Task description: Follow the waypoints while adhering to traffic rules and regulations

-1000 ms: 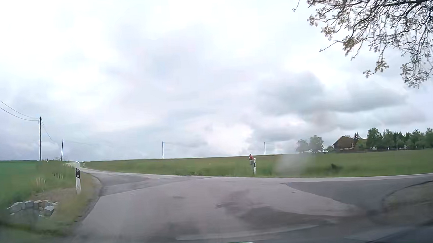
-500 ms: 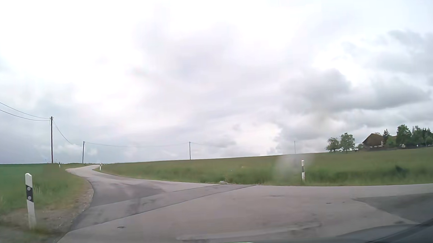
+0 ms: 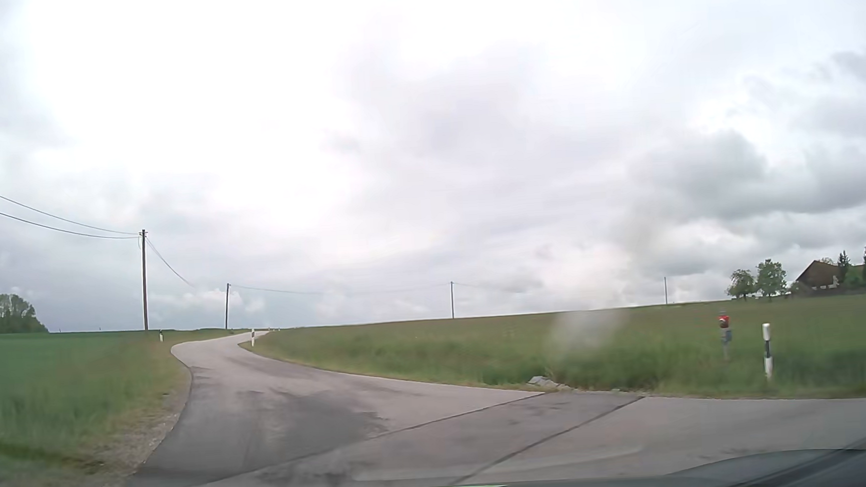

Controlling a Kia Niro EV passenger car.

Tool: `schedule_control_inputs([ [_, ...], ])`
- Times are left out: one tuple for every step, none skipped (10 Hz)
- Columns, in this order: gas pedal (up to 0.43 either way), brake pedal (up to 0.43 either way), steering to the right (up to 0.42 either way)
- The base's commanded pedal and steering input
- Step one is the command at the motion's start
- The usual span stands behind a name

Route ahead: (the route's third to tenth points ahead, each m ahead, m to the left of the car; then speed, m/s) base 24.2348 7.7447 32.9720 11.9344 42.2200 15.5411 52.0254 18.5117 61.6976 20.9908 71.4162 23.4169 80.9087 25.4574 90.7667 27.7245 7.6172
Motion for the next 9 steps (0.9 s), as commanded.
schedule_control_inputs([
  [0.331, 0.000, -0.155],
  [0.339, 0.000, -0.155],
  [0.370, 0.000, -0.154],
  [0.370, 0.000, -0.154],
  [0.370, 0.000, -0.154],
  [0.390, 0.000, -0.152],
  [0.398, 0.000, -0.149],
  [0.409, 0.000, -0.147],
  [0.409, 0.000, -0.142],
])
